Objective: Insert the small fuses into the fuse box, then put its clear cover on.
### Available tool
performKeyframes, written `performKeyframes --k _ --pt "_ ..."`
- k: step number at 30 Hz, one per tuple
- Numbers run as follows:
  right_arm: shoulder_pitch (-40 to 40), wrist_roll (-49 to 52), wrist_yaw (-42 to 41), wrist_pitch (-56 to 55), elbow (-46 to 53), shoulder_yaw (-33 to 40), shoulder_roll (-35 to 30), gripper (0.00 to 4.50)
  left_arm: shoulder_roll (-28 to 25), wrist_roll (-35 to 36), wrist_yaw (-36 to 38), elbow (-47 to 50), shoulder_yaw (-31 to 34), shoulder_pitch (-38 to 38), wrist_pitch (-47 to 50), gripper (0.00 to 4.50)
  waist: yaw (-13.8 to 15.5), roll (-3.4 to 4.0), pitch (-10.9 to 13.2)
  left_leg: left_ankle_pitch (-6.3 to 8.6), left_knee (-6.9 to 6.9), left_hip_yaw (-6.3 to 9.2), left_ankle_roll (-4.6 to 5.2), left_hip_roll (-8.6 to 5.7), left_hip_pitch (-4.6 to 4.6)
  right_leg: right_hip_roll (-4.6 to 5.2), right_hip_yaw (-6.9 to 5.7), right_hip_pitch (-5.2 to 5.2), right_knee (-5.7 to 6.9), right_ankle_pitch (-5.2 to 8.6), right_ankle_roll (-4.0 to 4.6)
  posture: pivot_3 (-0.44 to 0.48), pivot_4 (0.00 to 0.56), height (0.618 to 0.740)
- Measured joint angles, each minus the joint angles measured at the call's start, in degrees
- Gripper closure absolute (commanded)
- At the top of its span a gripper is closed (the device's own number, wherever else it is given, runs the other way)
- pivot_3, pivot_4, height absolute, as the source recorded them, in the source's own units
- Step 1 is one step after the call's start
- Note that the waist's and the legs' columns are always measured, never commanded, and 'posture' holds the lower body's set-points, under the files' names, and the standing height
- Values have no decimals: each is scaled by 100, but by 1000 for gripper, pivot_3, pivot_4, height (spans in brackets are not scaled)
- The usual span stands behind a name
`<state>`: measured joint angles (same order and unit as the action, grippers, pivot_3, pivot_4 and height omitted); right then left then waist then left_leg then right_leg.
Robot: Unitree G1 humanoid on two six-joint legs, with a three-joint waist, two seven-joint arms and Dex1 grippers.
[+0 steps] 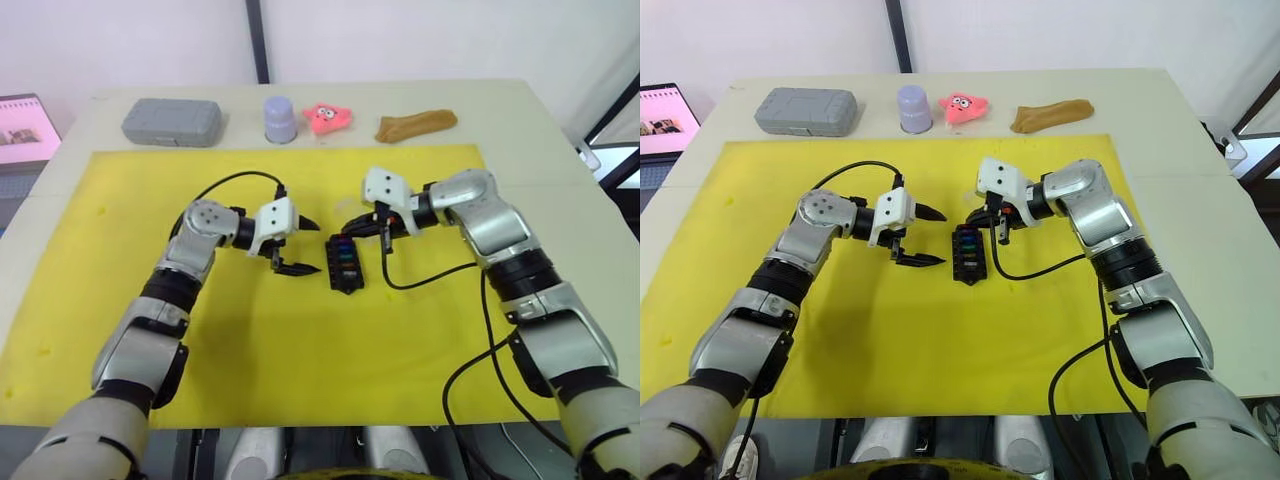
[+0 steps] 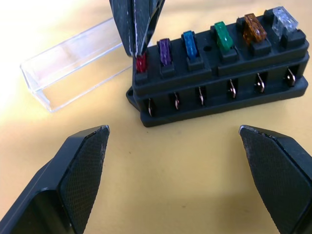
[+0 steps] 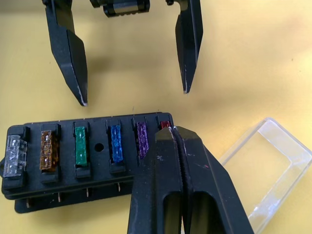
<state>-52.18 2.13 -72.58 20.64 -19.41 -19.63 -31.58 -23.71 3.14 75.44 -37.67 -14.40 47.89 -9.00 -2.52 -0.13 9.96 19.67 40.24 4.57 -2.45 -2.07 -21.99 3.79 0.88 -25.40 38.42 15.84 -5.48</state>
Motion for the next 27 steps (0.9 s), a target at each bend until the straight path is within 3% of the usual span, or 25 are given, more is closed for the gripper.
performKeyframes --k 15,27 --pt "51 -237 16 -40 200 -8 -53 4445 -85 14 4 332 4 -126 177 0 3 -1 -6 0 -2 0 0 0 20 0 0 18 0 0 0 0 150 740" --pt "27 532 53 1375 1448 465 -204 4445 -623 514 36 1621 368 -686 1226 0 -2 -1 -6 0 -5 1 0 6 8 1 3 4 0 0 0 0 150 740"
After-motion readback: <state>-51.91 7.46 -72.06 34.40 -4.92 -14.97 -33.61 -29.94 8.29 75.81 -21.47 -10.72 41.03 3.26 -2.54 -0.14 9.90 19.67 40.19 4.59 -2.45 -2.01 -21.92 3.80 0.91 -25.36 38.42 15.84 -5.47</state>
